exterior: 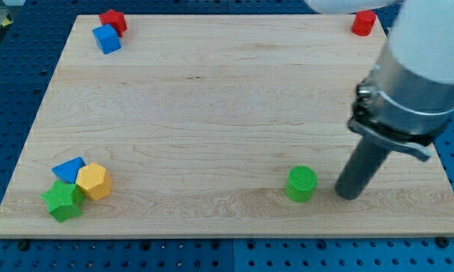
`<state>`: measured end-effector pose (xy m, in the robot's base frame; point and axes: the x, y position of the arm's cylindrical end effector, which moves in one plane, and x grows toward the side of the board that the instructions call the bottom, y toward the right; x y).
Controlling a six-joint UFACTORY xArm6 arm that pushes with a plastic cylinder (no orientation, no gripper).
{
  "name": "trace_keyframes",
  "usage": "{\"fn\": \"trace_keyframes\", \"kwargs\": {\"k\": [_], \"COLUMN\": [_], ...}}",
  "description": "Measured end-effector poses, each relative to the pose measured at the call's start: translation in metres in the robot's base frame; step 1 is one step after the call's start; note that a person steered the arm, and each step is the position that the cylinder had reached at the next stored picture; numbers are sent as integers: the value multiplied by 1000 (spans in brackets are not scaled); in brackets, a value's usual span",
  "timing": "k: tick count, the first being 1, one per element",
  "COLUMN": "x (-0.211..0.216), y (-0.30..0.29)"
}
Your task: Move the green circle to the yellow hexagon
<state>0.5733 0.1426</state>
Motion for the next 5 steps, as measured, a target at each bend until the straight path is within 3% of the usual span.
{"fn": "trace_keyframes", "kwargs": {"k": [2, 3, 4, 5], "x": [-13, -18, -17, -10], "y": [-19, -57, -58, -19]}}
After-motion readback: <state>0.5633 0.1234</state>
